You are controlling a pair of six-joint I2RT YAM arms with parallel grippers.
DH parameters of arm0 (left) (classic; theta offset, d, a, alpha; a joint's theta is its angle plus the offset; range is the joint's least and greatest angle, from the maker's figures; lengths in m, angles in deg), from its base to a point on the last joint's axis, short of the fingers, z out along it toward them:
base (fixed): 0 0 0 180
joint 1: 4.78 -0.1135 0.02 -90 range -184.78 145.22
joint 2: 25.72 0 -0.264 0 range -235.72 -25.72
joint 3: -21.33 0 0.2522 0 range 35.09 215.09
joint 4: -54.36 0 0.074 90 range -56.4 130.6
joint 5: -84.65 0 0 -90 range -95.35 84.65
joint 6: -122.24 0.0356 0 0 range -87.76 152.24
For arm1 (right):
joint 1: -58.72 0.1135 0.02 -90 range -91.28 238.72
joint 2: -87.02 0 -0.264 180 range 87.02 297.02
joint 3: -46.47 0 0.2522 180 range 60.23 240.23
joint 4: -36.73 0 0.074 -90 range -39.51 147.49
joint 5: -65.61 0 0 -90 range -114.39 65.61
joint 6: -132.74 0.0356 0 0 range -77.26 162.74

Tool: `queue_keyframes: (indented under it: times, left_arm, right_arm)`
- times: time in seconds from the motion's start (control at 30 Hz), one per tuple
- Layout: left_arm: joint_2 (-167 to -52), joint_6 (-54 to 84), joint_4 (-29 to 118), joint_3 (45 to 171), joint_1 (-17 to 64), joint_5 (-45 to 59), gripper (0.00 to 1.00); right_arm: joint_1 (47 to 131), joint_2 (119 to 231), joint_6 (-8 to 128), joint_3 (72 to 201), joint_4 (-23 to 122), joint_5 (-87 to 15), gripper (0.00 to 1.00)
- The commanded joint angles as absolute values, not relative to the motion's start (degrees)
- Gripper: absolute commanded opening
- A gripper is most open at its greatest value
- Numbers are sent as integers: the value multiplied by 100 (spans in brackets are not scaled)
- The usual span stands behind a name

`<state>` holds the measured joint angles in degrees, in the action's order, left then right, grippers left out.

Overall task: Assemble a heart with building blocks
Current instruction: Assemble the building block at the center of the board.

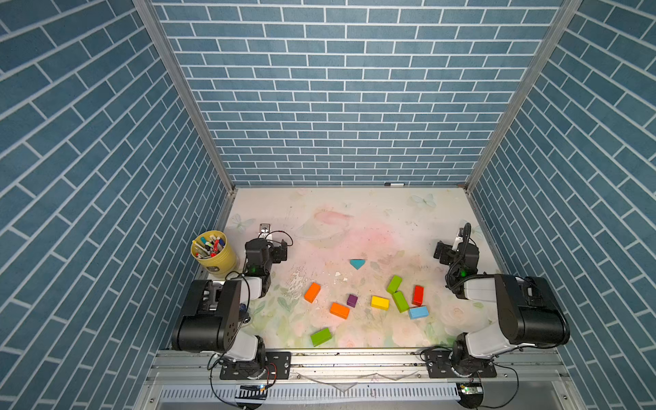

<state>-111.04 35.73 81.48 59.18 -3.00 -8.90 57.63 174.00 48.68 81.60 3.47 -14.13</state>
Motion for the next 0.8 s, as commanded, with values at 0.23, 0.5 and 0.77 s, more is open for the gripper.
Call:
queue_keyframes:
  times: [0.23,0.5,0.77]
  left_arm:
    - [-11168,3602,8181,6023,-320,-860,100]
    - [-11173,3602,8175,6031,-320,-857,100]
    - [-11165,3602,8173,6026,-312,-869,100]
  right_arm:
    - [5675,17451,4595,8326,335,-1982,99]
    - [5674,17455,4591,8335,347,-1989,99]
    - [5671,17455,4591,8329,339,-1994,99]
